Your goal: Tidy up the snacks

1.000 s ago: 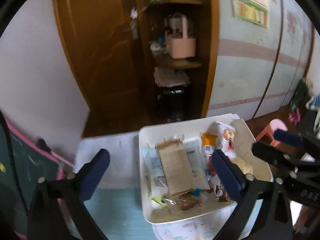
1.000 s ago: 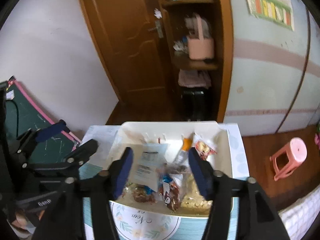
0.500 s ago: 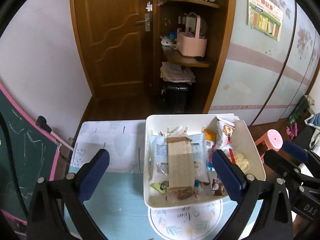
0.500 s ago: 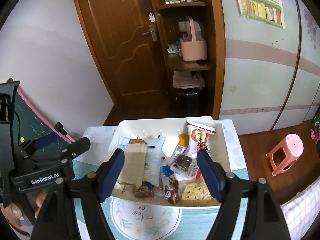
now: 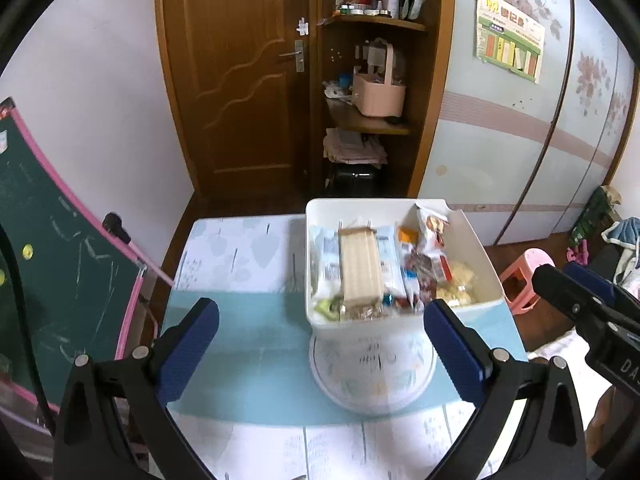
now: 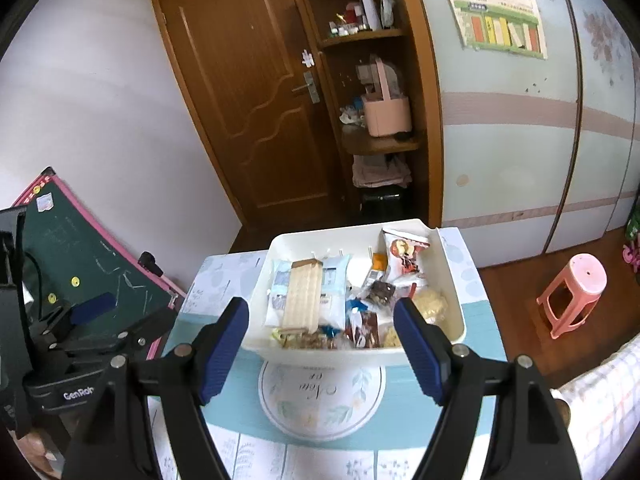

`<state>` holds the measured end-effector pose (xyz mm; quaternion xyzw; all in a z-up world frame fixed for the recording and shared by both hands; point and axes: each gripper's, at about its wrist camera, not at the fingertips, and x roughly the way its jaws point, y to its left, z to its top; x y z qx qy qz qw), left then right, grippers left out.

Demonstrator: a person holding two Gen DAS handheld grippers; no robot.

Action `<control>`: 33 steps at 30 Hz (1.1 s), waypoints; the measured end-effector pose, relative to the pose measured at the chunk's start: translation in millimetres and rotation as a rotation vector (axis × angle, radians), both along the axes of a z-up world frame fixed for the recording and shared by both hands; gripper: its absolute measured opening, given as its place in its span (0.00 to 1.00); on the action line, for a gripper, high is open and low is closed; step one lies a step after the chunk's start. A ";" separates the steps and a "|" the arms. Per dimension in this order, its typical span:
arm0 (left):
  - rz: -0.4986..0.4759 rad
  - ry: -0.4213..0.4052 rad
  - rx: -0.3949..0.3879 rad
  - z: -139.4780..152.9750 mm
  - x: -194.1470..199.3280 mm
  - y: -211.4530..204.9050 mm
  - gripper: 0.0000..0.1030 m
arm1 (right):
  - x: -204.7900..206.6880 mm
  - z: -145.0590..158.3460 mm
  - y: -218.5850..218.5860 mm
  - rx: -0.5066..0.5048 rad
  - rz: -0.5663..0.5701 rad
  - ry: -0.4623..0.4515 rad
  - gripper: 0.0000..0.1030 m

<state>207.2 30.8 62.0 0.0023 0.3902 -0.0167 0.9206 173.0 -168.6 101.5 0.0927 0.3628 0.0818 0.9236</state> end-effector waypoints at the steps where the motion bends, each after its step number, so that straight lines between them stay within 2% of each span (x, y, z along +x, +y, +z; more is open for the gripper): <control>1: 0.007 0.000 0.001 1.2 -12.5 3.0 0.99 | -9.8 0.9 1.3 0.003 0.004 -0.001 0.73; 10: 0.031 -0.012 -0.011 -0.1 -94.4 23.4 0.99 | -84.2 -5.1 19.3 -0.022 0.054 -0.003 0.77; 18: 0.050 -0.010 0.001 -9.2 -144.1 27.7 0.99 | -129.3 -12.8 30.7 -0.008 0.054 0.006 0.77; 24: 0.093 -0.005 0.014 -15.8 -161.1 30.5 0.99 | -150.6 -21.0 33.0 -0.014 0.030 0.035 0.77; 29: 0.117 0.019 -0.005 -24.7 -168.5 31.6 0.99 | -161.1 -25.6 35.0 0.004 0.037 0.062 0.77; 33: 0.107 0.030 0.026 -29.7 -172.5 25.1 0.99 | -162.5 -27.1 36.6 0.010 0.040 0.072 0.77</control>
